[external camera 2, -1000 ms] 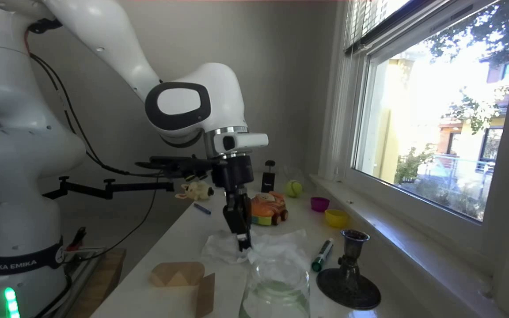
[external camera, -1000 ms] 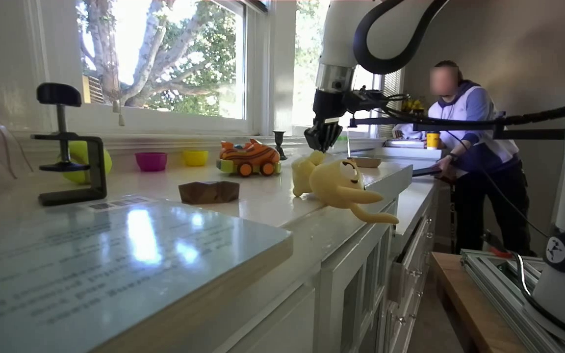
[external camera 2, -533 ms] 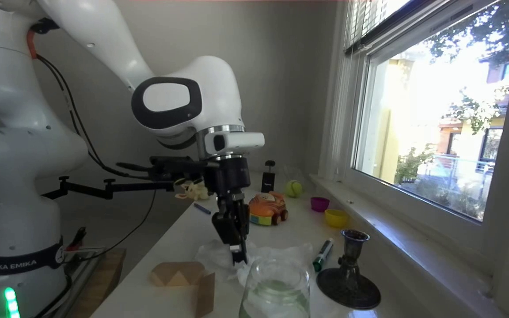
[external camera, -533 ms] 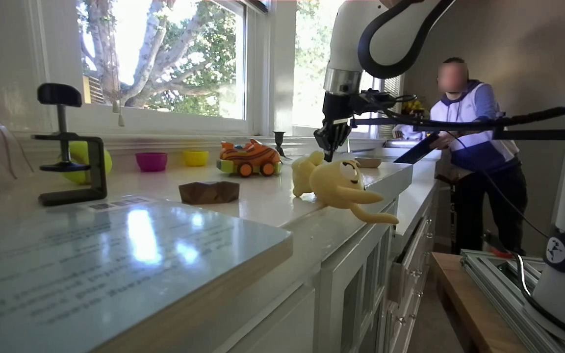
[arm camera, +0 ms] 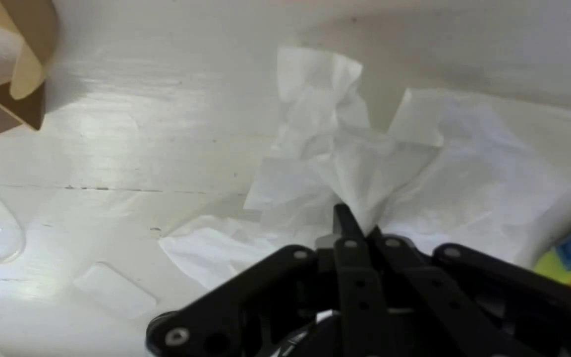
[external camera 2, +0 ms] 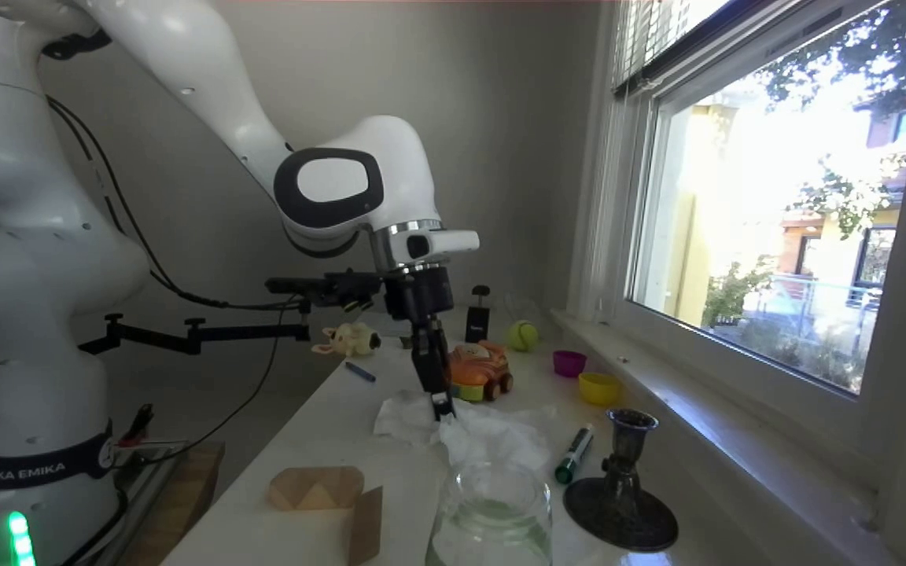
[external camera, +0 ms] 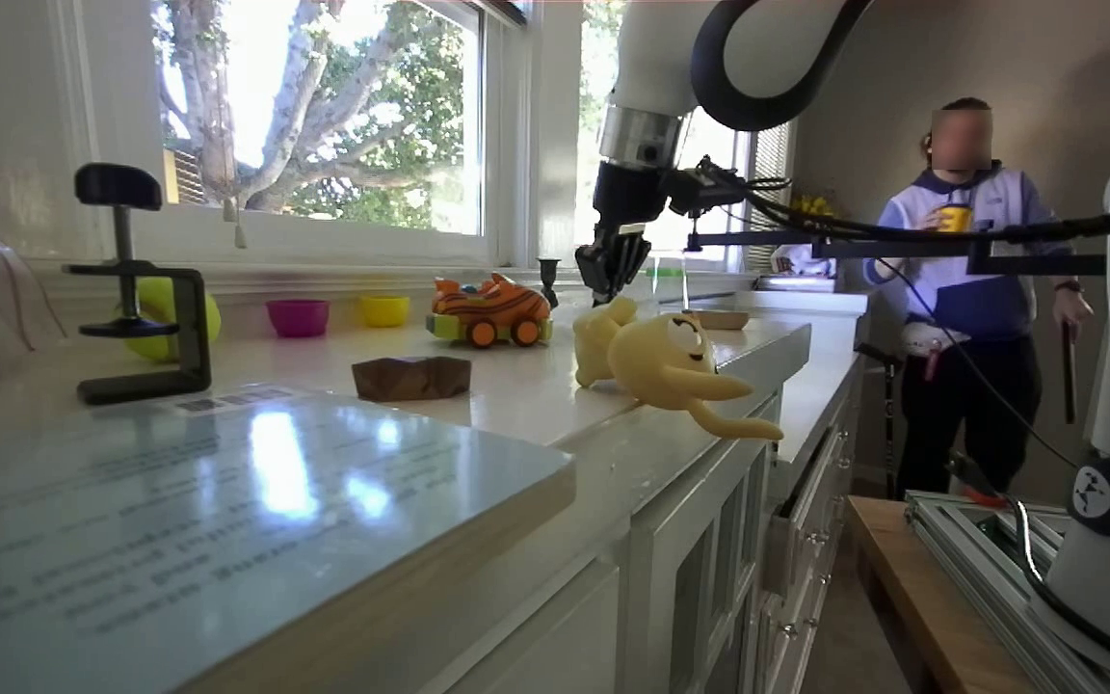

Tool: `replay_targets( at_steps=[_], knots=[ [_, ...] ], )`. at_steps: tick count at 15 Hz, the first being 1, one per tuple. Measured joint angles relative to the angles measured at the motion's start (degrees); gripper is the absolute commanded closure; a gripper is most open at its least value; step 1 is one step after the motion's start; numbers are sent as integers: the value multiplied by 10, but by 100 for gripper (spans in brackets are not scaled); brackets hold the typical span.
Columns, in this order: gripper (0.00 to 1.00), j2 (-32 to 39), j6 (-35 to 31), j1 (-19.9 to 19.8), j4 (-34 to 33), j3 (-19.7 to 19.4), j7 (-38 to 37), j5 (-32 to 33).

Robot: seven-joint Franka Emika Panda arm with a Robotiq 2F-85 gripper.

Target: Wipe the table with the white cloth

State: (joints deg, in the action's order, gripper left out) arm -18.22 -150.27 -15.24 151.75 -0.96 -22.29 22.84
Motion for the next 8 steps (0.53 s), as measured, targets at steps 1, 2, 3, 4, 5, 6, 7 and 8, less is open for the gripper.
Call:
replay_targets(
  at_steps=[1,2,3,4,5,6,7,8],
  knots=[
    [100,0,0,2,0,0,0,-4],
    [74,0,1,2,0,0,1,-11],
    [72,0,2,2,0,-1,1,-18],
    [67,0,4,2,0,-3,1,-24],
    [59,0,7,2,-1,-5,1,-29],
    [53,0,11,2,-2,-6,1,-36],
    [45,0,18,2,-4,-7,1,-41],
    [38,-1,27,2,-7,-8,1,-47]
  ],
)
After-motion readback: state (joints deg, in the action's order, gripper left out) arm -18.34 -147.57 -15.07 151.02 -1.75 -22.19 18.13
